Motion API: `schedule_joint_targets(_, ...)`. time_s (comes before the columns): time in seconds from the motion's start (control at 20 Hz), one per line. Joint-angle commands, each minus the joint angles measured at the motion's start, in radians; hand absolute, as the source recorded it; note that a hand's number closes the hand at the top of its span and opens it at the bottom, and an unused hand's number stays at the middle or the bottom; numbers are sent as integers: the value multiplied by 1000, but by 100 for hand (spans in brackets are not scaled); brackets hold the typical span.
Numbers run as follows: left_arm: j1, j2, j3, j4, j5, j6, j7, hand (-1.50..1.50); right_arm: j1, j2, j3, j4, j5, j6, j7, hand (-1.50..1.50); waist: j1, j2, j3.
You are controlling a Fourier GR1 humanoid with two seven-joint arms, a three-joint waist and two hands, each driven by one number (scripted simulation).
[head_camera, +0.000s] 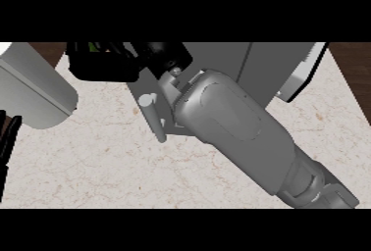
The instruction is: Pick up the wine, place it into the cabinet and close the cabinet
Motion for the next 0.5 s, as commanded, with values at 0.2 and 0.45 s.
schedule_joint_targets(0.2, -14, -13, -13, -14, -22, 9, 14, -150, 30, -114, -54, 197, 60, 43, -109, 150, -1, 44, 5)
schedule_joint_targets(0.45, -24, -22, -10, 17, -16, -20, 10, -150, -13, -103, -77, 201, 55, 43, -94, 150, -2, 41, 3)
